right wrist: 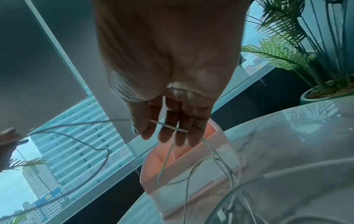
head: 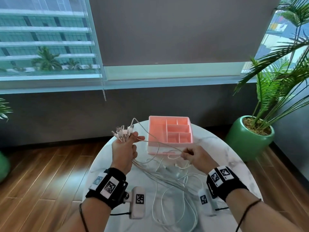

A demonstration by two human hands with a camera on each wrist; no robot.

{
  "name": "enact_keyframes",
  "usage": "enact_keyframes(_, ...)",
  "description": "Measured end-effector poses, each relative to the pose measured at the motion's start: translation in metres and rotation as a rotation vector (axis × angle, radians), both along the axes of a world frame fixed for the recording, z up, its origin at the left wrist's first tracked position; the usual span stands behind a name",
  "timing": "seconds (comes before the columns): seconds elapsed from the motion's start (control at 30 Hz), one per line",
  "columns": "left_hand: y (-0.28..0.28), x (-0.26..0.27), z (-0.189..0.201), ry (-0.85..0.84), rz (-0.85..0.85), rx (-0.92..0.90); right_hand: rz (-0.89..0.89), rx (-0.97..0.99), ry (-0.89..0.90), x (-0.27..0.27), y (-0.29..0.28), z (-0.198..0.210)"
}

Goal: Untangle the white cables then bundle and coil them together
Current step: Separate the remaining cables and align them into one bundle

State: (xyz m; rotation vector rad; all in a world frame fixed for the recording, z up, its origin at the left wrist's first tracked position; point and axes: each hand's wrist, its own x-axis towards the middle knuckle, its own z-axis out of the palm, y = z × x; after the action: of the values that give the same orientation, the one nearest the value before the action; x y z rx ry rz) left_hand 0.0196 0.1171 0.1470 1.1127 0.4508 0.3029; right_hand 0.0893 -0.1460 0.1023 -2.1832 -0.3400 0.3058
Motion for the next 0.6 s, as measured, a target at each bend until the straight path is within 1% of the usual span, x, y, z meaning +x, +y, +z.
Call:
enact_keyframes(0.07, -0.002, 0.0, -0.003, 0.008, 0.001, -0.004, -0.028, -0.036, 0.022, 0.001, -0.005, -0.001)
enact_keyframes(0.1, -0.003, 0.0, -0.004, 0.011, -0.001, -0.008, -0.059, -0.005, 0.033, 0.002, -0.005, 0.0)
enact_keyframes(0.13, -0.004, 0.0, -0.005, 0.013, -0.002, -0.011, -0.1, 0.086, 0.07, 0.003, -0.005, 0.003)
enact_keyframes(0.2, -0.007, 0.0, -0.007, 0.014, -0.01, -0.013, -0.159, 0.359, 0.205, 0.001, 0.001, 0.012)
enact_keyframes(0.27, -0.01, 0.001, -0.007, 0.014, -0.029, -0.01, -0.169, 0.636, 0.334, -0.004, 0.01, 0.03)
enact_keyframes(0.3, -0.012, 0.001, -0.006, 0.014, -0.033, -0.012, -0.169, 0.738, 0.373, -0.007, 0.014, 0.039)
enact_keyframes(0.33, -0.012, 0.001, -0.006, 0.015, -0.033, -0.013, -0.171, 0.773, 0.366, -0.007, 0.019, 0.045)
enact_keyframes(0.37, -0.013, 0.002, -0.006, 0.015, -0.027, -0.014, -0.176, 0.708, 0.299, -0.006, 0.022, 0.05)
enact_keyframes(0.43, -0.011, 0.003, -0.005, 0.013, -0.009, -0.015, -0.167, 0.384, 0.065, 0.001, 0.026, 0.052)
enact_keyframes(0.47, -0.01, 0.003, -0.005, 0.01, -0.002, -0.015, -0.154, 0.278, -0.006, 0.003, 0.027, 0.051)
enact_keyframes(0.5, -0.009, 0.004, -0.005, 0.008, 0.004, -0.016, -0.153, 0.26, -0.017, 0.005, 0.029, 0.052)
enact_keyframes(0.53, -0.007, 0.004, -0.005, 0.007, 0.008, -0.016, -0.163, 0.31, 0.015, 0.006, 0.03, 0.053)
enact_keyframes(0.6, -0.005, 0.004, -0.005, 0.005, 0.01, -0.014, -0.19, 0.527, 0.147, 0.004, 0.031, 0.057)
